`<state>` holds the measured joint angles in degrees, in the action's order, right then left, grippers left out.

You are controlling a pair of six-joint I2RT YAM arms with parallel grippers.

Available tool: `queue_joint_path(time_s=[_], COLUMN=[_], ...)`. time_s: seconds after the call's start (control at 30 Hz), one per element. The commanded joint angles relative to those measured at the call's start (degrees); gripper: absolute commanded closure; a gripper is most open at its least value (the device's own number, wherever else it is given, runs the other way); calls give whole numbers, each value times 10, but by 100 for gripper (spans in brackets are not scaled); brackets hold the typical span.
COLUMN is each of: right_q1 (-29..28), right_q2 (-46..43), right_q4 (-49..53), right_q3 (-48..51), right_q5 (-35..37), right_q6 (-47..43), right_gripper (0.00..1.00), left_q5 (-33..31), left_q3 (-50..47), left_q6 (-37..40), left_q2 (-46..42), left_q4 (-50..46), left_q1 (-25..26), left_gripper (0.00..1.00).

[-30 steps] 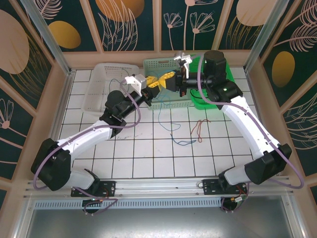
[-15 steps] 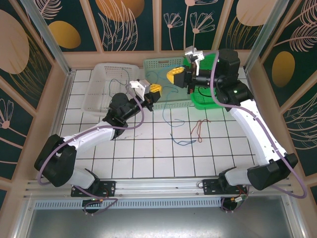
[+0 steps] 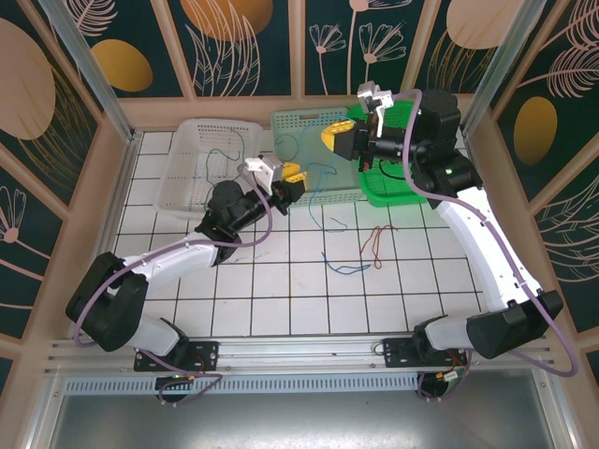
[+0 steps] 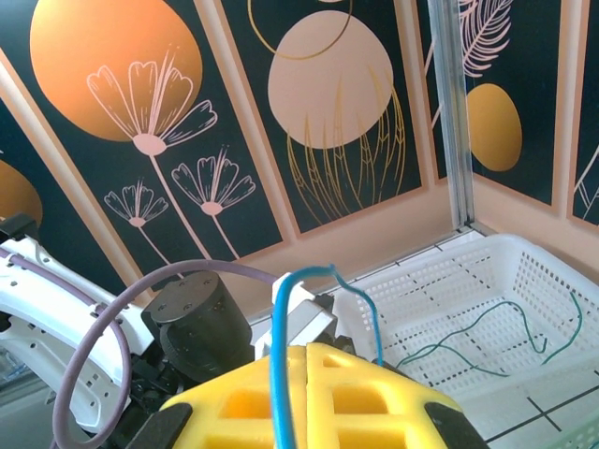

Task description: Untangle the cables

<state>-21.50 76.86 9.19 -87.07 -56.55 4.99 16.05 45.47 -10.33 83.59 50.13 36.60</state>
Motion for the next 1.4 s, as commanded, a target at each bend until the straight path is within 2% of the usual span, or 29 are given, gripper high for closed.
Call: queue_joint_path(time_s=[0.0, 0.13, 0.27, 0.47, 0.83, 1.37], right_q1=[2, 2, 2, 2, 2, 2], right_q2=[-15, -14, -13, -13, -12, -11], right_q4=[-28, -33, -34, -31, -26, -25], right_q3=[11, 16, 15, 16, 16, 17], right_q5=[-12, -12, -11, -8, 1, 9], right_q6=[12, 15, 15, 14, 9, 10], right_gripper=[100, 100, 100, 100, 100, 100], left_q5=[0, 2, 33, 59, 116, 172], left_q3=[-17, -38, -41, -49, -50, -20], left_q6=[-18, -39, -65, -109, -180, -236], left_q2=[-21, -26, -20, -13, 7, 37], left_q4=[53, 102, 132, 189, 270, 316], left_q1=[-4, -3, -3, -3, -3, 6], left_gripper=[53, 46, 40, 36, 35, 36])
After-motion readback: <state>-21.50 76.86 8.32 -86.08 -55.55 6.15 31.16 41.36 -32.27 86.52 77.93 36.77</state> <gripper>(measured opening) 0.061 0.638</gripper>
